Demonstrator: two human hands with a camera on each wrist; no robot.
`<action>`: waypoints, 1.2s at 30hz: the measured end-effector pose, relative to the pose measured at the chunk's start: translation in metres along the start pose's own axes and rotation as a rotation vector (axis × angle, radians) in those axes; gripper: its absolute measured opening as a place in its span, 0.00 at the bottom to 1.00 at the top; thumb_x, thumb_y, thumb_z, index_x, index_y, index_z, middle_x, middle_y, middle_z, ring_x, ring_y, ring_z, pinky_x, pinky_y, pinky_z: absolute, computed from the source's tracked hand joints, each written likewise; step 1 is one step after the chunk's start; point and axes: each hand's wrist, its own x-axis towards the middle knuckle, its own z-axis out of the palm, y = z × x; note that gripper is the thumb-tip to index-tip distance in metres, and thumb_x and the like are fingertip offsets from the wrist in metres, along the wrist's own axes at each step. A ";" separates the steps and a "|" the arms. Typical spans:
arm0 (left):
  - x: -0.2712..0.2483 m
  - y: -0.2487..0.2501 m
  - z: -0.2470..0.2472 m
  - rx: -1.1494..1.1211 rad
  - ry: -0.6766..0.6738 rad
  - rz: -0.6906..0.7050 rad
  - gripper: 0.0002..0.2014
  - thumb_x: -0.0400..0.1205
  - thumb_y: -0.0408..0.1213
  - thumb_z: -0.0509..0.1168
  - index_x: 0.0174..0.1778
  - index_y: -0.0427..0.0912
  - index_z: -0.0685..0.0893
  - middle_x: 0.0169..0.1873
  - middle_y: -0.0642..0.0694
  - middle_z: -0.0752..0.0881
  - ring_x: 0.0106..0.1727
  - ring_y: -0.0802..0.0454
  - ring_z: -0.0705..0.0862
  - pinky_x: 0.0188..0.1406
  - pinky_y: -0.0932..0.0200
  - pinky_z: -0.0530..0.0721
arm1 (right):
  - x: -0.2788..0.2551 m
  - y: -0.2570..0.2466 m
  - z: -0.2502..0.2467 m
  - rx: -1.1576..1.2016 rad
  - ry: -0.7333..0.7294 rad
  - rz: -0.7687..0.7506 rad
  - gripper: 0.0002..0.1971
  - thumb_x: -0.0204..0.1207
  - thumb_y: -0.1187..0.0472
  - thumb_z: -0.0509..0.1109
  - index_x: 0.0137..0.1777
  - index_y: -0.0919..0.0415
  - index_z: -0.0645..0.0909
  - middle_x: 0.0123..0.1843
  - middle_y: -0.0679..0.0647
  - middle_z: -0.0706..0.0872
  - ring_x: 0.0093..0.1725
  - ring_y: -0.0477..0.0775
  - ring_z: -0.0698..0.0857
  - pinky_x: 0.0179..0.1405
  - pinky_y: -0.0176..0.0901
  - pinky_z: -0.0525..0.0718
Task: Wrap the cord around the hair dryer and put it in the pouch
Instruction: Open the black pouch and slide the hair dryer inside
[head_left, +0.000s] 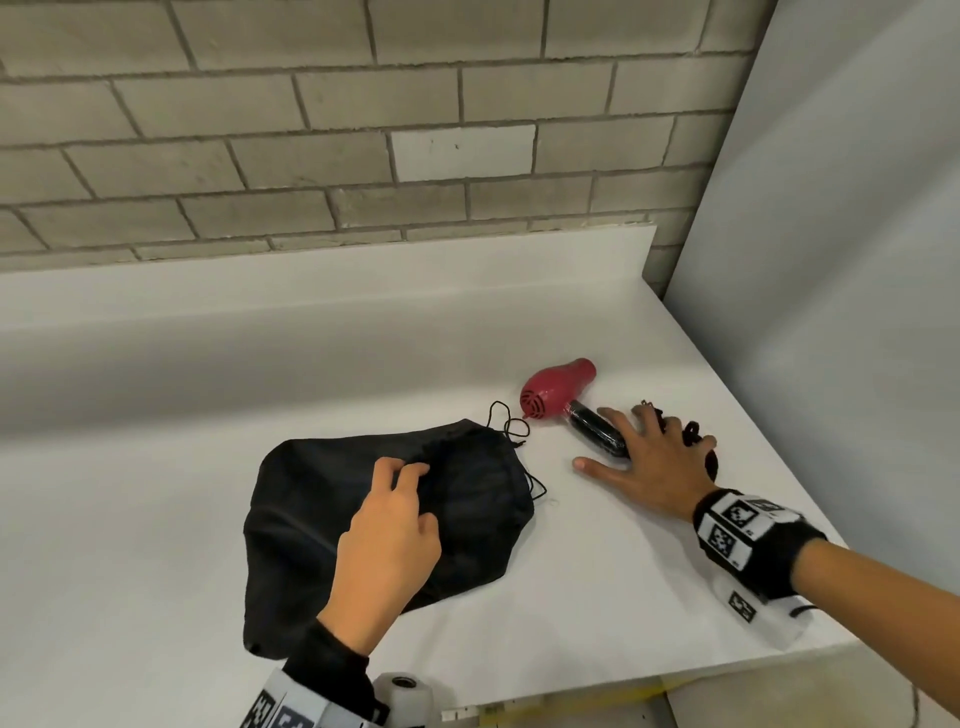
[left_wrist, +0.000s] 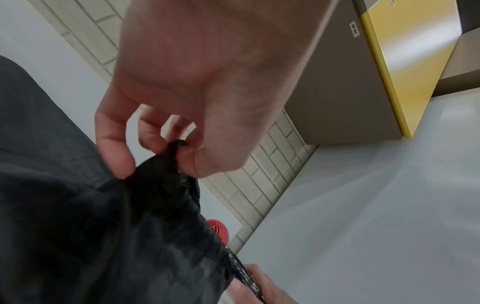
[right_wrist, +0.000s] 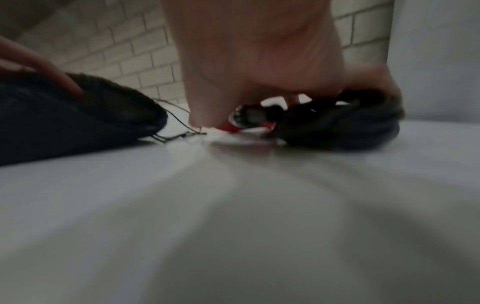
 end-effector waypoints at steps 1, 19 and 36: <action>0.000 0.000 0.000 -0.004 -0.001 -0.004 0.23 0.81 0.34 0.59 0.74 0.46 0.69 0.70 0.51 0.67 0.47 0.49 0.82 0.44 0.56 0.84 | 0.005 0.000 0.003 -0.017 0.043 -0.004 0.39 0.63 0.18 0.44 0.71 0.34 0.61 0.74 0.49 0.67 0.68 0.63 0.70 0.60 0.72 0.66; 0.003 0.011 -0.007 0.002 0.082 0.040 0.20 0.79 0.38 0.64 0.67 0.48 0.70 0.66 0.56 0.71 0.38 0.49 0.83 0.37 0.55 0.80 | 0.001 0.031 -0.064 0.512 0.024 -0.447 0.17 0.69 0.33 0.66 0.39 0.47 0.78 0.29 0.47 0.84 0.29 0.46 0.78 0.32 0.37 0.72; -0.016 0.010 -0.011 -0.153 -0.140 0.207 0.44 0.73 0.15 0.54 0.81 0.49 0.47 0.82 0.59 0.40 0.82 0.49 0.36 0.80 0.52 0.42 | -0.017 -0.044 -0.083 0.180 -0.215 -0.847 0.20 0.74 0.32 0.59 0.41 0.49 0.73 0.30 0.46 0.80 0.34 0.49 0.77 0.50 0.40 0.76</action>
